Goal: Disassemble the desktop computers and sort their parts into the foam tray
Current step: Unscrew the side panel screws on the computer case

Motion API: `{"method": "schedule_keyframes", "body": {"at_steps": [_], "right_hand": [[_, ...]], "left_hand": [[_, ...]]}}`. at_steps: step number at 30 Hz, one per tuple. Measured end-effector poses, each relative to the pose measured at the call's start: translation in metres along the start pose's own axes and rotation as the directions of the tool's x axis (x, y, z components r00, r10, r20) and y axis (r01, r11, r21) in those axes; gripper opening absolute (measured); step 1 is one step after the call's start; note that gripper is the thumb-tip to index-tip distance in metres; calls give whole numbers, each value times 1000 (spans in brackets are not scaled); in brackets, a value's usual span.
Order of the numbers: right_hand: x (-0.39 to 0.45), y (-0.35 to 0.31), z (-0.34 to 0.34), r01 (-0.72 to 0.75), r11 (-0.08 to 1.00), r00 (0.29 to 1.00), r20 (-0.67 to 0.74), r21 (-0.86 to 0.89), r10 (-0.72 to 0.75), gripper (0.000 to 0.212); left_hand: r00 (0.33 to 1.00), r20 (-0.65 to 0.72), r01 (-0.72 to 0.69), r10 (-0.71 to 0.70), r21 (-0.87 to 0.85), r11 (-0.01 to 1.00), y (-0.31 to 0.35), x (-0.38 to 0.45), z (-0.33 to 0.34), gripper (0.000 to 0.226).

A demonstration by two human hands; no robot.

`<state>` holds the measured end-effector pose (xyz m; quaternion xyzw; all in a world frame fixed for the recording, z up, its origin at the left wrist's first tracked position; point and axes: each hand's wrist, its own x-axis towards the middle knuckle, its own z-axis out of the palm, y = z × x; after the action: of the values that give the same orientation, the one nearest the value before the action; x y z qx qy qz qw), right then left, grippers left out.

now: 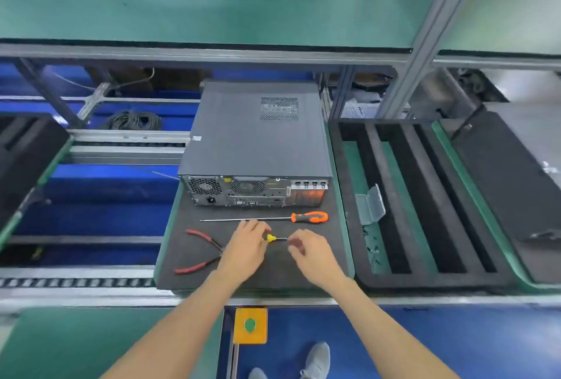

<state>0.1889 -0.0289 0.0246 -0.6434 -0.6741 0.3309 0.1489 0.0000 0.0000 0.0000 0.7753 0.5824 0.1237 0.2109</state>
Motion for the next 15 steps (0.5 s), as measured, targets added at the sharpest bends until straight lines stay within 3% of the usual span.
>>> {"method": "schedule_keyframes", "body": {"at_steps": [5,10,12,15], "right_hand": [[11,9,6,-62,998,997,38,7,62,19],[17,24,9,-97,994,994,61,50,94,22],[19,22,10,-128,987,991,57,98,123,23],[20,13,13,-155,959,987,81,238,139,35]], "left_hand": [[988,151,-13,-31,280,960,7,26,14,33],[981,189,-18,-47,328,944,6,40,23,26],[992,103,46,-65,182,982,9,38,24,20],[979,-6,197,-203,-215,957,30,36,15,13]]}}
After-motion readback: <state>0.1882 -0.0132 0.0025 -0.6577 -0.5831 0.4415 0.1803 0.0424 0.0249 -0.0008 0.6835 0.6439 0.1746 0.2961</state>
